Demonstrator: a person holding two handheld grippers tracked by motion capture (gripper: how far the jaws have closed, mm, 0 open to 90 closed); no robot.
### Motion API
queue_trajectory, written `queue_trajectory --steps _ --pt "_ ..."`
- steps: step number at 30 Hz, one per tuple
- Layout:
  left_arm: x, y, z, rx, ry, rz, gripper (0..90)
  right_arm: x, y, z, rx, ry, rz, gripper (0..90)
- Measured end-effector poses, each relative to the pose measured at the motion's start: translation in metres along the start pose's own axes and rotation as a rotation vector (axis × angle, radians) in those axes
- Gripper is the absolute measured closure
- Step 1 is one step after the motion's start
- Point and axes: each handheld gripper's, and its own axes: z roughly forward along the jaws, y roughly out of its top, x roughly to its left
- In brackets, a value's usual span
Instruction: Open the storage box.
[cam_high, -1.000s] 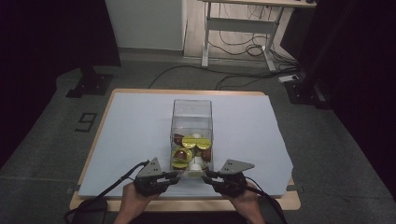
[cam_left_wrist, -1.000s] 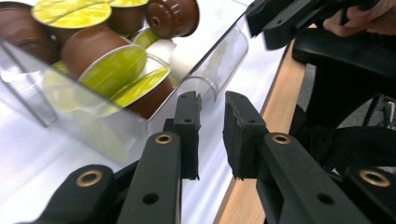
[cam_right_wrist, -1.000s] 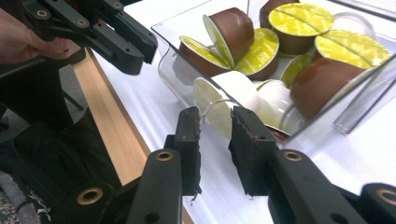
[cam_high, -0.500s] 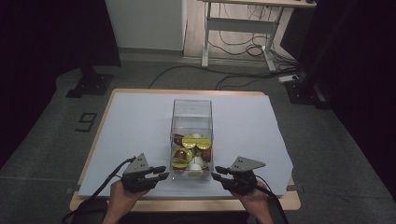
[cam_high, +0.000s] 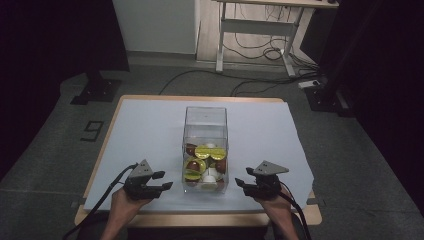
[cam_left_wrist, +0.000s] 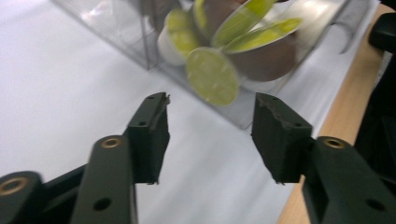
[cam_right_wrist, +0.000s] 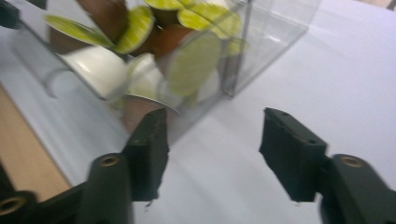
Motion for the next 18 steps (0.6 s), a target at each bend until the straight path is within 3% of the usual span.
queue_trajectory --steps 5,10,13,18 --pt "0.014 -0.006 0.002 -0.008 0.052 -0.025 35.9 -0.013 -0.006 0.010 0.053 -0.028 -0.001 28.8" --pt "0.023 -0.012 0.006 -0.004 0.075 -0.043 27.3 -0.022 -0.015 0.021 0.081 -0.056 0.023 23.1" --pt "0.029 -0.017 0.010 0.006 0.099 -0.064 20.9 -0.025 -0.019 0.028 0.095 -0.083 0.024 19.7" --pt "0.035 -0.023 0.018 0.039 0.136 -0.067 14.7 -0.032 -0.026 0.039 0.126 -0.086 0.056 15.5"
